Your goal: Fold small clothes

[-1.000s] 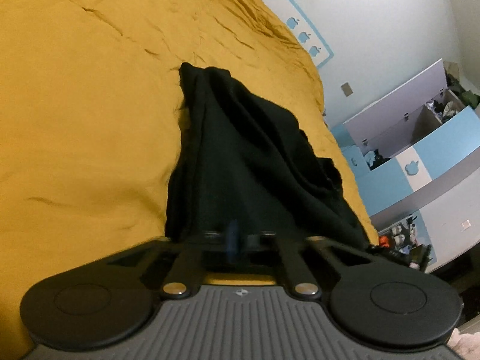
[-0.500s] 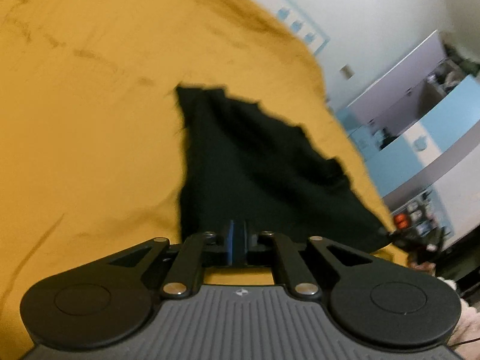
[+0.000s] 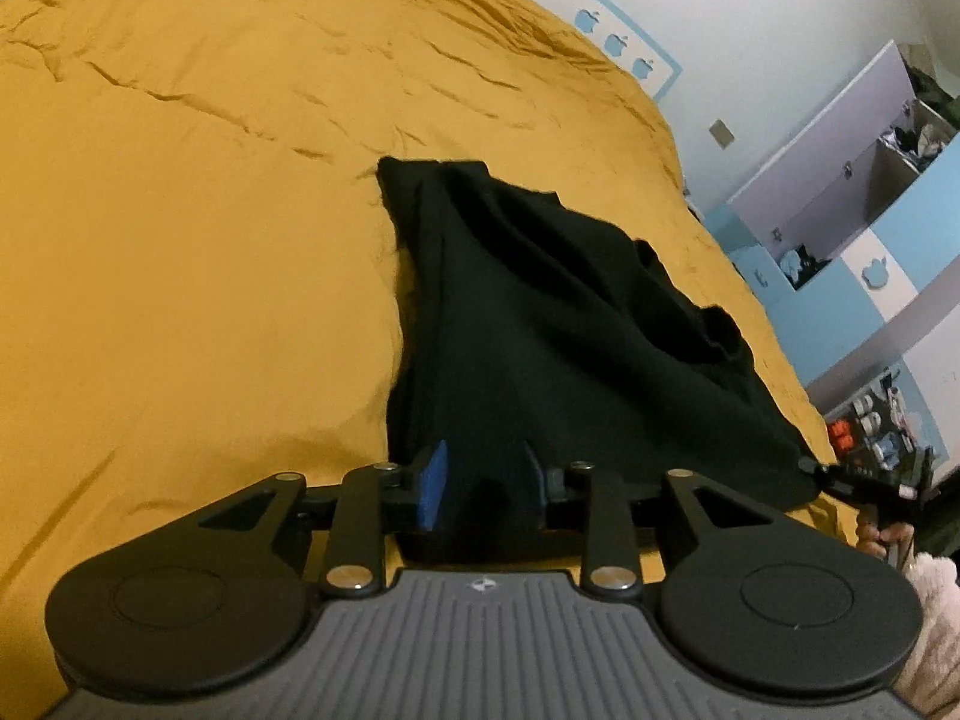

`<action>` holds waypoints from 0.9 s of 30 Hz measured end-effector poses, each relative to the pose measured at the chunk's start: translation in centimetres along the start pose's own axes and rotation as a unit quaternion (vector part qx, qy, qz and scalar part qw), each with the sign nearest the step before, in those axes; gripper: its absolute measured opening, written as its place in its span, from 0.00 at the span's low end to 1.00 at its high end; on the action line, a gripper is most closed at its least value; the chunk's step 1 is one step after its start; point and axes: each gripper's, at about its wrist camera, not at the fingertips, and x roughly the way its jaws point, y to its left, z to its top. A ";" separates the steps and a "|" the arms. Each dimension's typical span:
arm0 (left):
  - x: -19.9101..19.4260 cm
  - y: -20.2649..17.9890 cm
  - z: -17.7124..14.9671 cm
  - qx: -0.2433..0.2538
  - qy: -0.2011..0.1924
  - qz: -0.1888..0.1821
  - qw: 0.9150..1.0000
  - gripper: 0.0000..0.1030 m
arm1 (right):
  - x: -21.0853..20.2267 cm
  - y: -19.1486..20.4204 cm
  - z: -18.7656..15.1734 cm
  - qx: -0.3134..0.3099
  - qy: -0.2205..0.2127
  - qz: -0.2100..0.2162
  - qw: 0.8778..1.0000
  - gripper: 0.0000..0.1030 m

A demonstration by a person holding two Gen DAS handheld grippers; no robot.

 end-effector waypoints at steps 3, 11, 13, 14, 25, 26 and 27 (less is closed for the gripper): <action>-0.9 -0.2 0.2 -0.002 -0.020 0.005 1.000 0.39 | -0.1 0.0 0.0 -0.001 0.001 0.000 1.000 0.01; -0.2 0.7 -0.6 -0.005 0.005 0.002 1.000 0.44 | 0.6 0.0 0.1 -0.003 0.005 -0.002 1.000 0.01; 0.0 0.5 -0.9 -0.002 0.005 -0.010 1.000 0.13 | 0.5 0.0 0.1 -0.004 0.004 -0.003 1.000 0.01; -0.2 0.3 -1.0 -0.001 -0.001 -0.009 1.000 0.04 | 0.5 0.1 0.1 -0.003 0.003 -0.003 1.000 0.01; -2.1 0.9 -2.3 -0.033 0.021 -0.029 0.999 0.03 | -1.6 -1.1 -0.5 0.002 -0.006 -0.002 1.000 0.00; -1.1 2.0 -3.1 -0.049 0.034 -0.024 0.998 0.03 | -0.7 -2.0 -1.0 0.015 0.005 -0.005 1.000 0.00; -0.7 2.5 -3.4 -0.057 0.033 -0.028 0.997 0.04 | -0.1 -2.8 -1.4 0.026 0.009 -0.003 1.000 0.00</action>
